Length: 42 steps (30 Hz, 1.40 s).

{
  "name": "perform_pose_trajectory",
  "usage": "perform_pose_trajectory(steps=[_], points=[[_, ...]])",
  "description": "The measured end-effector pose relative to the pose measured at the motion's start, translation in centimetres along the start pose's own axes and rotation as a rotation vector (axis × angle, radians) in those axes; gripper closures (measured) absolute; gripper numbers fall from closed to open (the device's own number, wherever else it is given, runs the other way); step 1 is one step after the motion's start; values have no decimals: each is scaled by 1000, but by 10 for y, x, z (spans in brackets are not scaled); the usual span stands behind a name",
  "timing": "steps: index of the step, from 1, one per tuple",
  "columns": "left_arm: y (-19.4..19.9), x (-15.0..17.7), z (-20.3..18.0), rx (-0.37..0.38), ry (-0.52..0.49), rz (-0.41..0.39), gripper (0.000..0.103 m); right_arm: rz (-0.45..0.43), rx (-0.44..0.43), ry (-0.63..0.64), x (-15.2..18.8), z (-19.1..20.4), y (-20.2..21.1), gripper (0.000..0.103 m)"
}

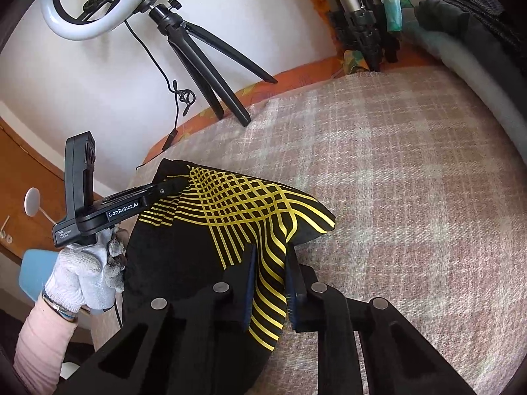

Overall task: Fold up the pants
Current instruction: 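Close the left gripper then the right gripper on the folded pants, then lift the folded pants with both grippers and carry them to the clothes stack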

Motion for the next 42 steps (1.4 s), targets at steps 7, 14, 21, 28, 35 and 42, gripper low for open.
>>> perform_pose_trajectory(steps=[7, 14, 21, 28, 35, 42], points=[[-2, -5, -11, -14, -18, -21, 77, 16, -40, -13, -1, 6, -8, 92], [30, 2, -20, -12, -2, -132, 78, -45, 21, 105, 0, 26, 11, 97], [93, 11, -21, -6, 15, -271, 81, -142, 70, 290, 8, 71, 57, 97], [160, 11, -38, 44, 8, -394, 86, -260, 84, 359, 13, 96, 126, 97], [192, -1, -101, 106, -84, -478, 95, -352, 164, 388, 5, 90, 205, 97], [186, -11, -155, 204, -79, -493, 95, -378, 268, 422, 6, 63, 262, 97]])
Point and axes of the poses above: each gripper's, at about its wrist camera, not at the fingertips, and y roughly against the way its jaws point, z to its left, x to its underside, the point moved 3 cm from there along -y, roughly the way its jaws point, and after that the axes turned 3 degrees about -y, right-handed, at the moved point
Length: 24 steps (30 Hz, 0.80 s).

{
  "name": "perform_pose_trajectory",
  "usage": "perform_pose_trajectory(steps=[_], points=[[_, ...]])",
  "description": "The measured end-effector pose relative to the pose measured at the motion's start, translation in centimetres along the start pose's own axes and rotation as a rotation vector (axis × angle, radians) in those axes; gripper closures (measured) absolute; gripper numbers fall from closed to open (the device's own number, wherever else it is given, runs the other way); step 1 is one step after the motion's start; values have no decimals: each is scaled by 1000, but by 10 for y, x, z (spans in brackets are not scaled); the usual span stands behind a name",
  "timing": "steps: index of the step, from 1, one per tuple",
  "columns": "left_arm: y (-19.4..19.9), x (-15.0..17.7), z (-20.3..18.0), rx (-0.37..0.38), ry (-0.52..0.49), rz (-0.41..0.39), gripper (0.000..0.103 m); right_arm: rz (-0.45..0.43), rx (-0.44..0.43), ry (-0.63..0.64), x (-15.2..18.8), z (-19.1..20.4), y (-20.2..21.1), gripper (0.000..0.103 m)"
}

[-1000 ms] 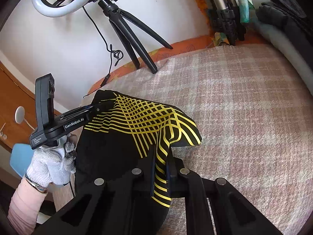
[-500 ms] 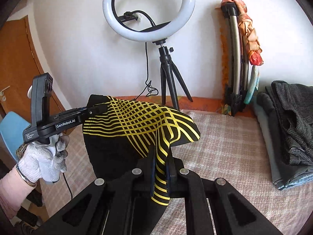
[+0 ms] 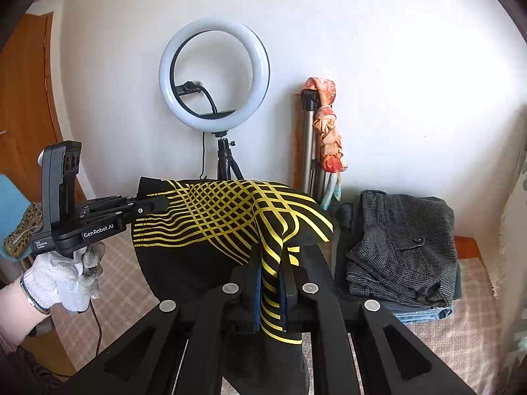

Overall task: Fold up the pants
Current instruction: 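Lift the folded pants with both grippers and carry them to the clothes stack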

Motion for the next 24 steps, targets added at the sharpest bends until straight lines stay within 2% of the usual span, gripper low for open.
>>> perform_pose_trajectory(steps=[6, 13, 17, 19, 21, 24], points=[[-18, -31, -46, 52, -31, -51, 95, -42, 61, 3, -19, -47, 34, 97], [-55, -80, -88, 77, -66, -128, 95, -65, 111, 57, -69, -116, 45, 97], [-109, -96, -106, 82, -76, -98, 95, -20, 122, 61, -89, -170, 16, 97], [-141, -97, -112, 59, -93, -70, 95, -8, 153, 62, -89, -201, -5, 97], [-175, -95, -114, 37, -85, -30, 95, 10, 142, 7, -89, -231, -33, 97], [-217, -90, -117, -25, -108, 8, 95, 59, 159, -16, -85, -260, -81, 97]])
Point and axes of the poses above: each gripper's, at about its wrist camera, not at the fingertips, and y roughly against the way its jaws point, z to its left, x to its underside, the point moved 3 cm from there along -y, roughly the way its jaws point, and after that the axes turned 3 degrees about -y, right-handed, at the moved point
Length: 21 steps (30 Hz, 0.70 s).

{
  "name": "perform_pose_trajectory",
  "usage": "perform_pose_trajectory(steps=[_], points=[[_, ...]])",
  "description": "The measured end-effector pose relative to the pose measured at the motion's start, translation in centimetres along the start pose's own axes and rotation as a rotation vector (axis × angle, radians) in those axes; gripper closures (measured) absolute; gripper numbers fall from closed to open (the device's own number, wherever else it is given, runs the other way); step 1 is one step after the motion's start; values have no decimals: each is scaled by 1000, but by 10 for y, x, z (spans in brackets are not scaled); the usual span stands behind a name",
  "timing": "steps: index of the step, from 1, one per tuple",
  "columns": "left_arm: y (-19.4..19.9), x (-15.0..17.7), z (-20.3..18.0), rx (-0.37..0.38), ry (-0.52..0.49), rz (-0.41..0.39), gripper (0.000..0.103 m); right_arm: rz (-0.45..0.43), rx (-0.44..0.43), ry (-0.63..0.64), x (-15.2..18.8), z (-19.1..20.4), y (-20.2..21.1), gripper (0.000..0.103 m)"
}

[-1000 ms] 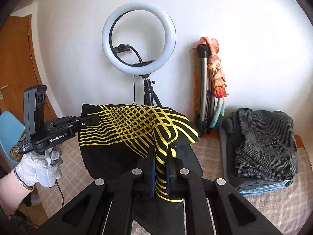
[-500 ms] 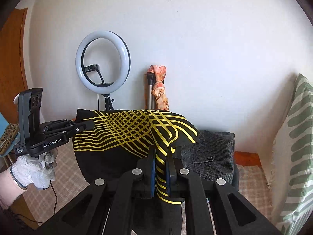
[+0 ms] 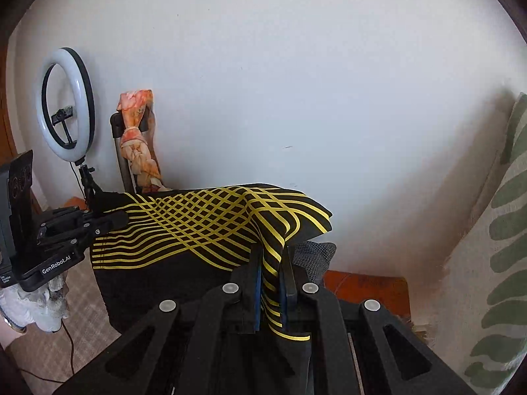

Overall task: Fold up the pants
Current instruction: 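Lift the folded pants with both grippers and carry them to the clothes stack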

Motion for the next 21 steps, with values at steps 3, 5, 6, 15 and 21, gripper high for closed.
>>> perform_pose_trajectory(steps=[3, 5, 6, 15, 21], points=[[-26, 2, 1, -54, -30, 28, 94, 42, 27, 15, 6, -8, -38, 97], [-37, 3, 2, -96, -51, 49, 89, 69, 55, 9, 9, -14, -57, 93], [-40, 3, 3, -113, -59, 59, 89, 84, 83, 6, 11, -18, -65, 83], [-31, 2, -6, -125, -134, 48, 70, 70, 144, -106, 13, -45, -54, 67], [-36, 0, 2, -99, -130, 100, 63, 143, 185, -15, 39, -28, -62, 65]])
Point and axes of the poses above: each gripper's, at about its wrist camera, not at the fingertips, and y roughly against the way its jaws point, z to its left, x to its underside, the point moved 3 cm from there along -y, roughly the way its jaws point, and after that the axes turned 3 degrees about -y, right-handed, at the moved point
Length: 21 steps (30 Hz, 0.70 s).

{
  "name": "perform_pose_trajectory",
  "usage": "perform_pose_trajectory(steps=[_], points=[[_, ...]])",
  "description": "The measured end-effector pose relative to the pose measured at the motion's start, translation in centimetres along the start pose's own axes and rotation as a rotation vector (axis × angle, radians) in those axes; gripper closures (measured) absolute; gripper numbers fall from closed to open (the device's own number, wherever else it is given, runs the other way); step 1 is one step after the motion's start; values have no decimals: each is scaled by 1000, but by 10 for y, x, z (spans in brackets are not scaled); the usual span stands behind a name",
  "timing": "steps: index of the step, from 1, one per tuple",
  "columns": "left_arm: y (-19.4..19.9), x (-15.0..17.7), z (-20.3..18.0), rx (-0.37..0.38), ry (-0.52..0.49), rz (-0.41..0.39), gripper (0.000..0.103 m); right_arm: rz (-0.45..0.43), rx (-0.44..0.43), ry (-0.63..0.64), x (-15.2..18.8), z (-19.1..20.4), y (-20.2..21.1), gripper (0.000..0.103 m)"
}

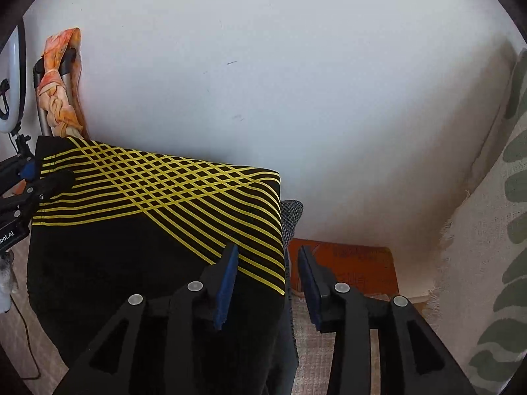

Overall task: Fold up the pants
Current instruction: 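Lift the folded pants with both grippers and carry them to the clothes stack, then lower the pants onto the grey and denim stack and open both grippers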

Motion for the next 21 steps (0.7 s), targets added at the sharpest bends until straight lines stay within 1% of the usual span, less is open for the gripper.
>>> perform_pose_trajectory(steps=[2, 4, 5, 6, 7, 8, 10, 11, 12, 15, 17, 21], points=[[-1, 2, 3, 34, 1, 21, 63, 21, 18, 1, 3, 5, -9, 67], [2, 5, 11, 24, -8, 29, 62, 27, 18, -19, 5, 3, -12, 67], [5, 10, 22, 7, -10, 32, 49, 31, 24, -24, 6, 2, -14, 67], [5, 10, 28, -2, -4, 33, 30, 38, 34, -24, 7, 1, -16, 67], [4, 11, 36, 14, 12, 44, 25, 47, 42, -24, 8, 0, -18, 67], [3, 12, 44, 26, 32, 58, 25, 54, 45, -25, 10, 0, -20, 67], [7, 14, 64, -17, 69, 40, 25, 55, 41, -37, 12, -2, -22, 67], [10, 16, 69, -26, 82, 35, 26, 49, 40, -43, 13, -2, -21, 67], [14, 18, 73, -15, 89, 32, 26, 44, 39, -48, 12, -1, -20, 66], [30, 29, 72, -20, 53, 18, 26, 22, 34, -66, 10, 4, -16, 65], [41, 35, 67, -6, 33, 17, 26, 8, 33, -84, 11, 2, -8, 64], [65, 43, 56, 24, 39, 4, 26, -21, 24, -111, 12, 0, 15, 62]])
Point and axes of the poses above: each gripper's, at about its wrist camera, not at the fingertips, and y roughly against the way its jaws point, z to its left, x to its underside, the point moved 3 cm from there along -y, roughly the way its jaws point, and after that the axes turned 3 degrees about -y, right-handed, at the moved point
